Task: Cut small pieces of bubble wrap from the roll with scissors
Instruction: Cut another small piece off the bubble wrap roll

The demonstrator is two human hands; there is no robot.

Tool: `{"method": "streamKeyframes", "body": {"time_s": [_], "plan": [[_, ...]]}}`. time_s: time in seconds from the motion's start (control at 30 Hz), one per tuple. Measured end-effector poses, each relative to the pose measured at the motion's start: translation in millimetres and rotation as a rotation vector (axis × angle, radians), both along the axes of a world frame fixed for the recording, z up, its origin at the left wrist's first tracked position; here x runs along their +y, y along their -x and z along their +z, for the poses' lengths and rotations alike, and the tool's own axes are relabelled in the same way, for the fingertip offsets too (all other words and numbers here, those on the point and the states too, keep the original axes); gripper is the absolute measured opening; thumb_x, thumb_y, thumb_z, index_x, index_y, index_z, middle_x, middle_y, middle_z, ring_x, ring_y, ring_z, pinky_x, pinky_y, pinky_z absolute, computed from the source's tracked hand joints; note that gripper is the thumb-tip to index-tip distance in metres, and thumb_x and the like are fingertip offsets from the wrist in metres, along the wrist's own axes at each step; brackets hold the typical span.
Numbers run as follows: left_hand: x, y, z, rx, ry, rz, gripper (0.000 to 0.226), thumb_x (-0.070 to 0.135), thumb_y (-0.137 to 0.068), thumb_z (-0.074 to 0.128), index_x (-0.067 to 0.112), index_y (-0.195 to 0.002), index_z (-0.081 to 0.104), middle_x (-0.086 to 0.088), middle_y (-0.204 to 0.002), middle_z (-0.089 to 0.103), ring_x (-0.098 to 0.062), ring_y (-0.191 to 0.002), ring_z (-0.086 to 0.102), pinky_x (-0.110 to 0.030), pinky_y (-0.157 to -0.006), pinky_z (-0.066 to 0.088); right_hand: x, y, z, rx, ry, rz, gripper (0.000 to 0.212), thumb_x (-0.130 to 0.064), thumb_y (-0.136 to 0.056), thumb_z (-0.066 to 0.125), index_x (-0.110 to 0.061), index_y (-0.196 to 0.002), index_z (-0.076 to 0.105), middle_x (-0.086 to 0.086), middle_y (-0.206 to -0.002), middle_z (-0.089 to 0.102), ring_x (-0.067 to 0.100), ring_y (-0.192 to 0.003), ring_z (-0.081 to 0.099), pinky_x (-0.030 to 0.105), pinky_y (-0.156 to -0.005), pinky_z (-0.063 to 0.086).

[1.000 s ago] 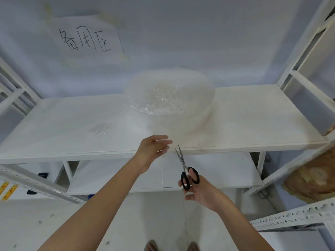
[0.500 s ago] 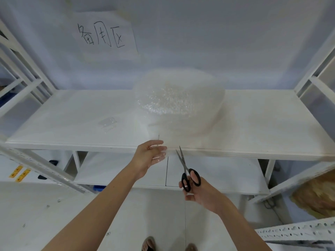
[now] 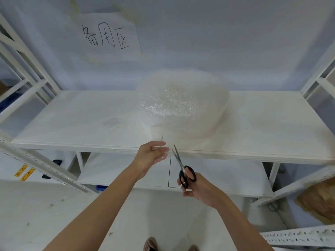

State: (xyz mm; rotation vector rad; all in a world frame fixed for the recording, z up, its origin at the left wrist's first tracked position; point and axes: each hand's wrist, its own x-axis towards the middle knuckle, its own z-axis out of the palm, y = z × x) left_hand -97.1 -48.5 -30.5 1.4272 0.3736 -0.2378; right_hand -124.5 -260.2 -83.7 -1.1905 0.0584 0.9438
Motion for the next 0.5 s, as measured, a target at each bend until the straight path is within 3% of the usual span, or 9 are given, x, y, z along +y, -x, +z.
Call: {"method": "streamKeyframes", "body": {"time_s": [0.2, 0.5], "plan": [[3, -4, -1, -0.001, 0.009, 0.025, 0.021, 0.000, -0.087, 0.068, 0.006, -0.107, 0.067, -0.016, -0.104, 0.074, -0.019, -0.080, 0.069, -0.020, -0.075, 0.057, 8, -7, 0, 0.028, 0.020, -0.046, 0.042, -0.052, -0.078, 0.062, -0.011, -0.074, 0.055, 0.003, -0.079, 0.057, 0.016, -0.061, 0.050, 0.030, -0.065, 0.047], [6, -10, -4, -0.003, -0.001, 0.037, 0.025, 0.004, -0.086, 0.072, 0.003, -0.110, 0.067, -0.015, -0.102, 0.074, -0.016, -0.076, 0.070, -0.017, -0.070, 0.055, 10, -13, 2, 0.090, -0.052, -0.096, 0.040, -0.046, -0.081, 0.064, -0.009, -0.074, 0.051, 0.005, -0.077, 0.054, 0.018, -0.061, 0.048, 0.032, -0.067, 0.047]]}}
